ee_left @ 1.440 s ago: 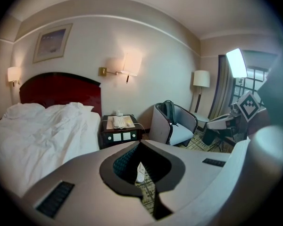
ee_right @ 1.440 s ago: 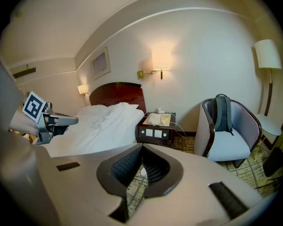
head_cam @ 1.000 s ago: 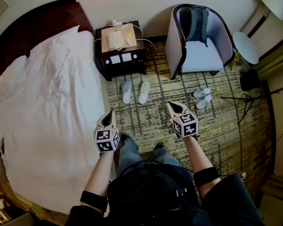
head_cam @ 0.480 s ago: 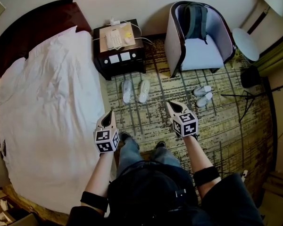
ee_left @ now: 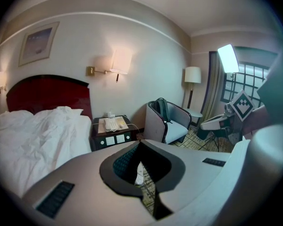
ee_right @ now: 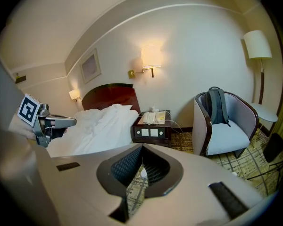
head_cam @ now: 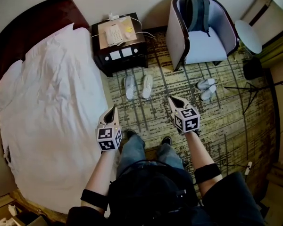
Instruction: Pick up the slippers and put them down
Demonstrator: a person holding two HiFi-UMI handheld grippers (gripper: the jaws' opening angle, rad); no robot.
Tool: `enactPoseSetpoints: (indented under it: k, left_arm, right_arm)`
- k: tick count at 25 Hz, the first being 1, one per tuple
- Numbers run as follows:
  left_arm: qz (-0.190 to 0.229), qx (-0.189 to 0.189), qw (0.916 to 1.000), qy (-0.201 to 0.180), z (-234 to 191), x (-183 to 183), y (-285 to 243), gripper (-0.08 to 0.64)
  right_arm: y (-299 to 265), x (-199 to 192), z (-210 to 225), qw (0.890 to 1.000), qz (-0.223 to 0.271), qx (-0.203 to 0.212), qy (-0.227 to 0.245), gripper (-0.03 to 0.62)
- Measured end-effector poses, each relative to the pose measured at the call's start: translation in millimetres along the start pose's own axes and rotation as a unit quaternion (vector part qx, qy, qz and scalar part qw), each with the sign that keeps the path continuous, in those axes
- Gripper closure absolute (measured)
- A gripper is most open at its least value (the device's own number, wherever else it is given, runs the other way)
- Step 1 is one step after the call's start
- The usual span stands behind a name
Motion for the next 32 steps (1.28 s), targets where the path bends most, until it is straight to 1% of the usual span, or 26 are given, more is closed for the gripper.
enactPoseSetpoints:
  k: [5,9,11,15,19,22,25,28,30,32]
  left_arm:
    - [-0.004,-0.034,0.9989,-0.033,-23.8,10.7,-25.0,0.559]
    - [-0.003,-0.069,0.9952,-0.07,-38.7,18.3,-44.0,0.559]
    - [-0.006,-0.078,0.9935,-0.083,-47.4,18.5,-53.3,0.559]
    - [-0.016,-0.08,0.9934,-0.081,-55.9,16.0,-66.2,0.559]
    - [-0.02,-0.069,0.9951,-0.068,-63.4,13.1,-79.2,0.559]
    - [-0.016,-0.047,0.9977,-0.046,-67.7,11.9,-91.6,0.559]
    - [-0.015,-0.026,0.9991,-0.03,-67.1,6.5,-108.2,0.559]
    - [-0.015,-0.008,0.9996,-0.022,-64.0,-1.5,-132.3,0.559]
    - [-0.014,0.002,0.9998,-0.012,-62.2,-6.6,-149.5,0.559]
    - [-0.009,0.011,0.9999,-0.004,-64.6,-14.6,-168.1,0.559]
  right_arm:
    - [-23.9,9.5,-2.3,0.999,0.013,-0.026,-0.022,0.591]
    - [-45.0,13.2,-1.4,0.997,0.024,-0.052,-0.042,0.591]
    - [-57.2,16.0,-3.5,0.997,0.029,-0.056,-0.048,0.591]
    - [-75.8,16.5,-3.9,0.997,0.026,-0.054,-0.054,0.591]
    - [-99.1,19.0,-0.3,0.998,0.012,-0.042,-0.051,0.591]
    - [-119.2,19.0,10.8,0.998,-0.009,-0.04,-0.04,0.591]
    - [-140.2,15.5,26.7,0.998,-0.022,-0.036,-0.04,0.591]
    - [-167.1,5.1,46.0,0.998,-0.029,-0.029,-0.044,0.589]
    - [-188.0,-7.4,61.0,0.997,-0.038,-0.038,-0.052,0.56]
    - [-209.8,-24.0,75.1,0.995,-0.048,-0.05,-0.065,0.558]
Point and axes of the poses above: the fingertips, and each gripper's own axes: y backward along the fingers, z to its right, x out of its top, the point moved 4 cm from there along y, backward along the fingers, and after that the axes turned 3 degrees about -x, right-handed, at the moved point
